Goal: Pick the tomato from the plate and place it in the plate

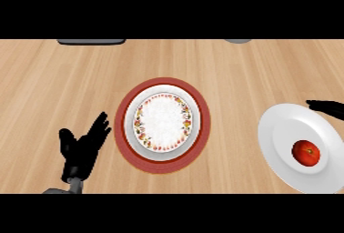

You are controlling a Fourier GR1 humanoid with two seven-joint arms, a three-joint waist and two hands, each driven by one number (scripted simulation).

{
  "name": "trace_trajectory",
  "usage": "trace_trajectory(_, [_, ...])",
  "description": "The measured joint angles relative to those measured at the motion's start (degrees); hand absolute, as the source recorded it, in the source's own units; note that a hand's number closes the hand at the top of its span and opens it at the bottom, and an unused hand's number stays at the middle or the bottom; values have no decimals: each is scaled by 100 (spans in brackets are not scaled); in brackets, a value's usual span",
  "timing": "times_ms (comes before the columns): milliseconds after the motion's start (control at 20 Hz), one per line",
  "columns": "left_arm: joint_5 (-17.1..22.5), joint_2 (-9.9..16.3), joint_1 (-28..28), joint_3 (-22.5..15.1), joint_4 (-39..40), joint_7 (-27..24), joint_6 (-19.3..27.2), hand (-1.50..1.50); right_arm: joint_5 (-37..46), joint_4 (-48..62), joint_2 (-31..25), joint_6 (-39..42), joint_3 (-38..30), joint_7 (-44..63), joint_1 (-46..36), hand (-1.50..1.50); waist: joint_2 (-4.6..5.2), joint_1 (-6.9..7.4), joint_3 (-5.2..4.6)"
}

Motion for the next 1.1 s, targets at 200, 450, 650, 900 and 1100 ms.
trace_trajectory(200, [-40, 10, 23, 91, -89, 154, -67, 0, 247, -48, 161, 4, -35, -7, 164, -150, 11, 2, -9])
trace_trajectory(450, [-133, -22, 137, 197, -215, 181, -169, 0, 515, -417, 372, -20, -205, 158, 483, -150, 8, -7, -12])
trace_trajectory(650, [-304, -204, 144, 162, -162, 151, -140, 0, 896, -358, 530, -146, -393, 203, 525, -150, 6, 0, -5])
trace_trajectory(900, [-414, -340, 87, 252, -116, 194, -163, 0, 1301, -425, 725, -213, -641, 335, 616, -150, 6, -4, -7])
trace_trajectory(1100, [-441, -332, 138, 381, -104, 68, -333, 0, 1677, -437, 1054, -224, -682, 527, 604, -150, 5, 2, -6])
